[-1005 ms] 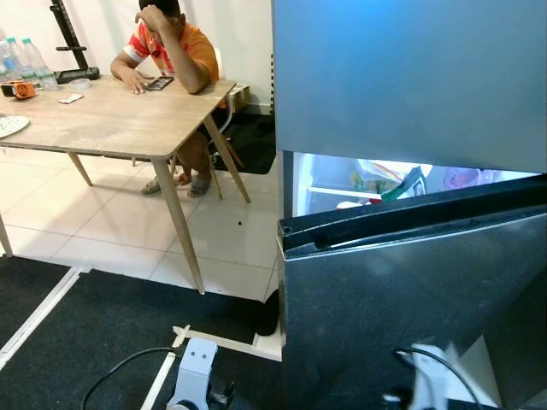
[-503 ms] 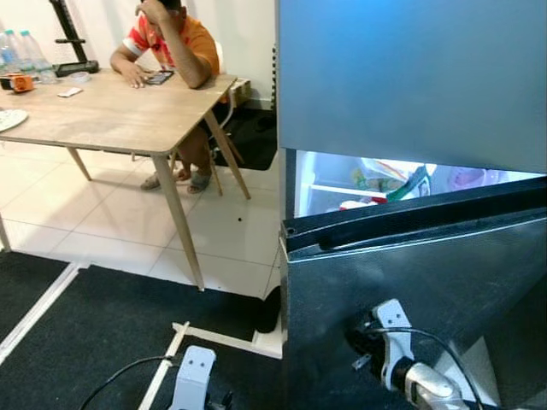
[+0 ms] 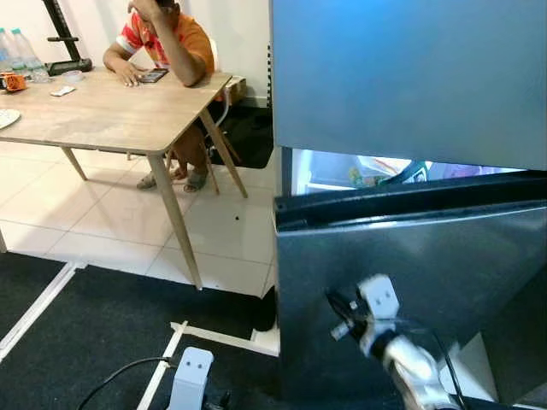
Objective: Restocking fridge
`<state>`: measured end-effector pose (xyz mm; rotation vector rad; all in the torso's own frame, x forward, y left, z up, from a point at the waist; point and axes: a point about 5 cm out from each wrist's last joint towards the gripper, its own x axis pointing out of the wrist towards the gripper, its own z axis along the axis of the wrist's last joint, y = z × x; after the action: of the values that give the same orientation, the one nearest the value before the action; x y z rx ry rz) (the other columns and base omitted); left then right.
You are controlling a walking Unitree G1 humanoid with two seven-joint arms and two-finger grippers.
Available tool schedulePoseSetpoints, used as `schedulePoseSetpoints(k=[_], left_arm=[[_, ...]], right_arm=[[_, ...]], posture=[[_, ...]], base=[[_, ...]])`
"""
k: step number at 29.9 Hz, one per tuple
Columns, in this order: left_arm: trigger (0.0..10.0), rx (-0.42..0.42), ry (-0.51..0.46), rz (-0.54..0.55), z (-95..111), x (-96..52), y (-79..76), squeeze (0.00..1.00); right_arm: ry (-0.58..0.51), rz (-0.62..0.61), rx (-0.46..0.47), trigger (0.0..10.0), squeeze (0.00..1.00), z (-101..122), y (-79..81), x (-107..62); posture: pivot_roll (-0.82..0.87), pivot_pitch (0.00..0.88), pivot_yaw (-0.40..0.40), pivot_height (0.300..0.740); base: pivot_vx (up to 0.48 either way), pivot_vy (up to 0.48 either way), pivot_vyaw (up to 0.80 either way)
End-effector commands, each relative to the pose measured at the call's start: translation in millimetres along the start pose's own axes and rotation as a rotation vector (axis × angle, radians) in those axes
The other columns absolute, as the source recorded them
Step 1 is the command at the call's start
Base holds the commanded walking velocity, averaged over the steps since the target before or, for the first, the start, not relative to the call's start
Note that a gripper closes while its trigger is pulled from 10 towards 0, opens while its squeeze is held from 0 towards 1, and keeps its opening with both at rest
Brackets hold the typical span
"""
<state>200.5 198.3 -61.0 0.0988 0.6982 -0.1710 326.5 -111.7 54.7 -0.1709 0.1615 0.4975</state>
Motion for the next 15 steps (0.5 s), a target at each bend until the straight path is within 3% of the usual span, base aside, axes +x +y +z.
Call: schedulePoseSetpoints(k=[1,3,5,7,9,14,15], left_arm=[[10.0,0.016,0.029,0.006,-5.1,-2.6,5.6,0.00],[10.0,0.019,0.027,0.005,-3.8,-2.1,6.2,0.00],[10.0,0.021,0.016,0.010,0.9,-0.3,7.6,0.00],[10.0,0.018,0.008,0.016,3.1,0.4,8.4,0.00],[10.0,0.017,0.007,0.018,3.3,0.5,8.2,0.00],[10.0,0.009,0.006,0.021,1.3,-0.3,7.4,0.00],[10.0,-0.001,0.015,0.019,-5.5,-2.9,4.6,0.00]], right_arm=[[-0.023,-0.094,-0.048,10.0,0.00,21.5,-7.4,12.9],[-0.015,-0.144,-0.073,10.0,0.00,31.8,-13.1,19.2],[-0.005,-0.345,-0.082,10.0,0.00,58.1,-39.8,27.2],[-0.001,-0.469,-0.072,10.0,0.00,70.5,-57.9,26.4],[-0.009,-0.498,-0.074,10.0,0.00,72.4,-63.2,24.5],[0.013,-0.501,-0.080,10.0,0.00,59.5,-65.5,18.3],[0.082,-0.410,-0.036,10.0,0.00,22.2,-54.1,6.3]], posture=[[0.01,0.072,0.012,0.740],[0.01,0.072,0.012,0.740],[0.01,0.066,0.019,0.740],[0.01,0.064,0.015,0.740],[0.01,0.064,0.012,0.740],[0.00,0.066,0.005,0.740],[0.00,0.069,0.005,0.740]], base=[[0.000,0.000,0.00],[0.000,0.000,0.00],[0.000,0.000,0.00],[0.000,0.000,0.00],[0.000,0.000,0.00],[0.000,0.000,0.00],[0.000,0.000,0.00]])
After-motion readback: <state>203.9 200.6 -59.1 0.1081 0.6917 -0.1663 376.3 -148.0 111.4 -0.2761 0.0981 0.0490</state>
